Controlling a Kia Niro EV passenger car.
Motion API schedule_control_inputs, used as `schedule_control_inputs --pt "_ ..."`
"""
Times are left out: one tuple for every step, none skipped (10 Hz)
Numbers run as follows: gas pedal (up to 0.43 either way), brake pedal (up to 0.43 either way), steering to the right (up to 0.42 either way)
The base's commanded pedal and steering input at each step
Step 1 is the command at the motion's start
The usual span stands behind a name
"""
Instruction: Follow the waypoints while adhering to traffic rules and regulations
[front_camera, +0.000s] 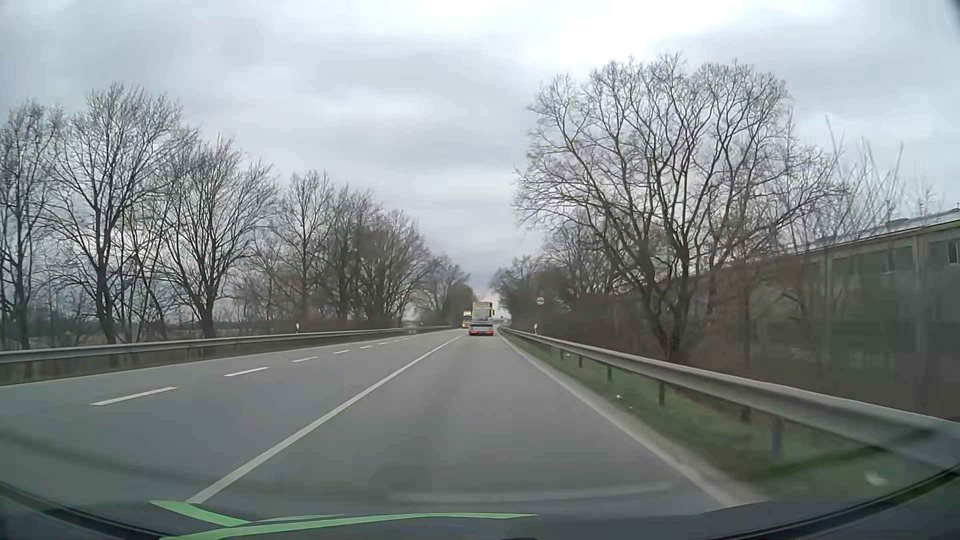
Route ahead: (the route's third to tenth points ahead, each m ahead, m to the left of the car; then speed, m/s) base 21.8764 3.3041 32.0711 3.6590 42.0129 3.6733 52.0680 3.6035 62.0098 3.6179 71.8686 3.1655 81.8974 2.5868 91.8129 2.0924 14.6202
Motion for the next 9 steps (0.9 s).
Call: schedule_control_inputs --pt "0.157 0.000 0.000" --pt "0.157 0.000 0.000" --pt "0.157 0.000 0.000" --pt "0.157 0.000 0.000" --pt "0.150 0.000 0.000" --pt "0.150 0.000 0.000" --pt "0.150 0.000 0.000" --pt "0.150 0.000 0.000" --pt "0.138 0.000 0.000"
